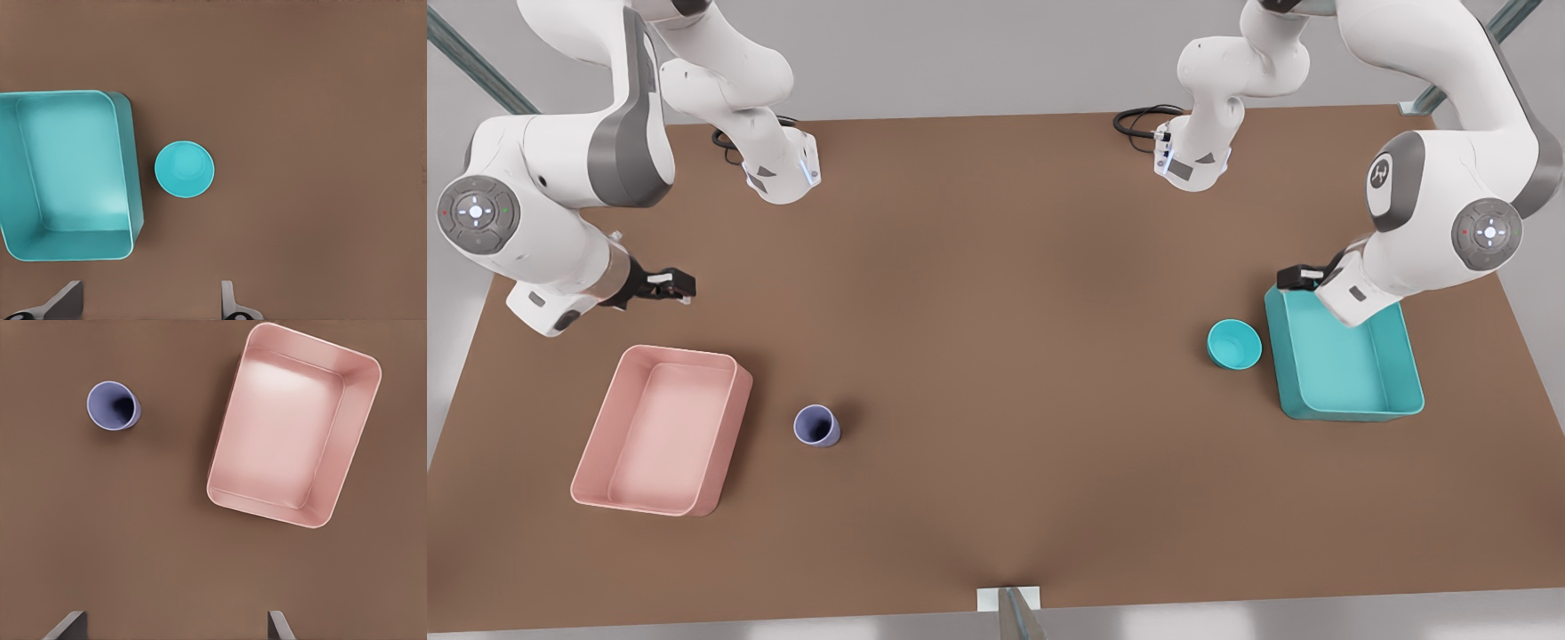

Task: Put the bowls and cups in different boxes

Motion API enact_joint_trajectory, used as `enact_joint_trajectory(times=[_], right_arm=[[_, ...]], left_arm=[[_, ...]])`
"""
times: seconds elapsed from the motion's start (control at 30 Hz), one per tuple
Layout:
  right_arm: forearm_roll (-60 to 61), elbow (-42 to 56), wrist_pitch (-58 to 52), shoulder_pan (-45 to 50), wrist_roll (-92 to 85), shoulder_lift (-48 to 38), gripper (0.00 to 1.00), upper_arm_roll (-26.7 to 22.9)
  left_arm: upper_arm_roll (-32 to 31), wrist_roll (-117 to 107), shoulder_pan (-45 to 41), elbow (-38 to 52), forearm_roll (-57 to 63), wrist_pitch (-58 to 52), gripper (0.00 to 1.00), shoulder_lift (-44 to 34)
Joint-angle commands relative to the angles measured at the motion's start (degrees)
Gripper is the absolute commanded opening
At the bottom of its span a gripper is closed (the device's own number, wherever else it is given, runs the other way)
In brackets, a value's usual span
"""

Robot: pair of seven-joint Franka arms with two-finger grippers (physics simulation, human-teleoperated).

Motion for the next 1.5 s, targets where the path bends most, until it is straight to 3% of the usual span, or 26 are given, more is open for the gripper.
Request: enact_joint_trajectory(times=[0.0, 0.07, 0.13, 0.3, 0.4, 0.97, 1.0, 1.07, 1.1, 1.13, 1.2, 1.3, 1.47], right_arm=[[0.0, 0.0, 2.0, 0.0, -0.7, 0.0, 1.00, 0.0], [-0.1, 0.1, 2.0, 0.5, -0.6, 0.3, 1.00, 0.0], [-0.6, 0.9, 2.0, 2.5, -1.0, 5.9, 1.00, 0.0], [7.1, 2.7, 21.1, 2.3, 1.0, 21.8, 1.00, 0.2], [7.5, 2.8, 28.7, 2.4, 5.2, 25.7, 1.00, 0.2], [10.2, 0.8, 34.4, 3.3, 6.4, 36.0, 1.00, 0.3], [10.7, 0.8, 34.4, 3.4, 6.4, 36.2, 1.00, 0.4], [10.9, 0.5, 34.6, 3.4, 6.4, 36.5, 1.00, 0.4], [10.9, 0.5, 34.7, 3.4, 6.4, 36.6, 0.97, 0.4], [10.9, 0.5, 34.7, 3.4, 6.4, 36.5, 0.86, 0.4], [10.9, 0.5, 34.7, 3.5, 6.3, 36.6, 0.54, 0.5], [10.9, 0.5, 34.6, 3.6, 6.4, 36.8, 0.23, 0.5], [10.9, 0.9, 33.5, 3.6, 5.5, 35.6, 0.21, 1.2]], left_arm=[[0.0, 1.7, 0.0, 0.0, 0.0, 1.8, 1.00, 0.0], [0.0, 1.7, -0.9, -0.9, 0.3, 3.3, 1.00, 1.6], [-0.1, 0.6, -6.2, -7.0, 4.4, 13.6, 1.00, 3.5], [-0.2, 0.7, -7.2, -26.3, 6.5, 41.9, 1.00, 4.1], [-0.3, 0.3, -7.3, -31.2, 9.5, 49.7, 1.00, 5.8], [-0.2, -2.8, -7.0, -33.5, 14.0, 51.6, 1.00, 16.0], [-0.1, -2.8, -7.0, -33.4, 14.1, 52.8, 0.97, 16.5], [0.0, -2.8, -7.0, -33.2, 14.4, 52.8, 0.54, 16.6], [0.0, -2.8, -7.0, -33.1, 14.4, 52.8, 0.41, 16.6], [0.0, -2.8, -7.0, -33.0, 14.4, 52.8, 0.33, 16.6], [0.1, -4.1, -7.0, -32.9, 14.4, 52.5, 0.21, 16.5], [0.0, -6.5, -7.1, -32.4, 14.3, 52.2, 0.21, 16.0], [0.0, -8.1, -7.5, -30.2, 14.1, 44.1, 0.21, 11.5]])
